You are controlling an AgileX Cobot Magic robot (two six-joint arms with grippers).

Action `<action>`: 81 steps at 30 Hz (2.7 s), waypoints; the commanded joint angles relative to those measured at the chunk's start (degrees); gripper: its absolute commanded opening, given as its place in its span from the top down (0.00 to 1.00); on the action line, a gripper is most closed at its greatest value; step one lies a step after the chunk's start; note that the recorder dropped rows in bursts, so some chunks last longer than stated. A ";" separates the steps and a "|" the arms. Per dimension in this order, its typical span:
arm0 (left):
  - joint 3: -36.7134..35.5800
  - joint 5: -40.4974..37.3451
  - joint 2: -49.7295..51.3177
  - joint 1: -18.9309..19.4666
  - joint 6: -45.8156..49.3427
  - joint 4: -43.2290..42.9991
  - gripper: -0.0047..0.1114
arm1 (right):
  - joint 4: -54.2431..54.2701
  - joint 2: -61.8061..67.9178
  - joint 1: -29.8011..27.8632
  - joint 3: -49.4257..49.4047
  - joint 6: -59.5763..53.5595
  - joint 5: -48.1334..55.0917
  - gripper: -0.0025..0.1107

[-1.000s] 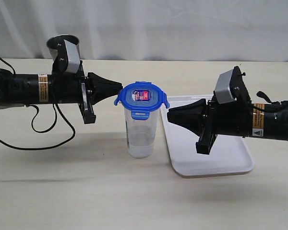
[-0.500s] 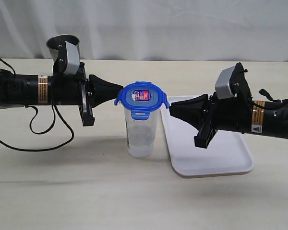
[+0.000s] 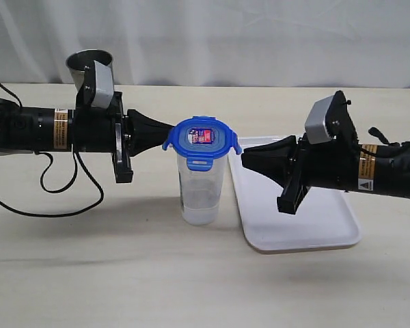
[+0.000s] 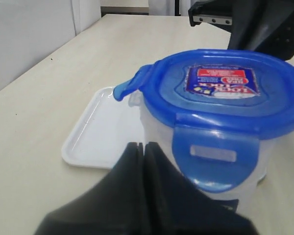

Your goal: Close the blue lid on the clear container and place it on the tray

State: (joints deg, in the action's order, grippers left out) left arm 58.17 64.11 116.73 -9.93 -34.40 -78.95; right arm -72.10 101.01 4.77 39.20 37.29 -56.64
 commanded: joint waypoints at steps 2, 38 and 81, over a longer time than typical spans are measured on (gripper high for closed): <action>0.26 -0.79 -0.08 -0.05 0.30 2.86 0.96 | -6.35 -4.04 -0.10 0.11 3.96 0.35 0.94; 0.26 -1.12 -0.08 0.05 3.09 6.14 0.96 | -13.13 2.06 0.05 2.10 5.84 -7.51 0.94; 0.26 3.44 -0.18 0.64 -2.28 -1.56 0.96 | -6.49 2.06 0.05 3.35 3.90 -6.98 0.94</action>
State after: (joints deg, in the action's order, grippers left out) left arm 58.17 67.61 116.50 -9.07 -36.84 -80.55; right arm -79.02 103.18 4.77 42.28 41.84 -63.85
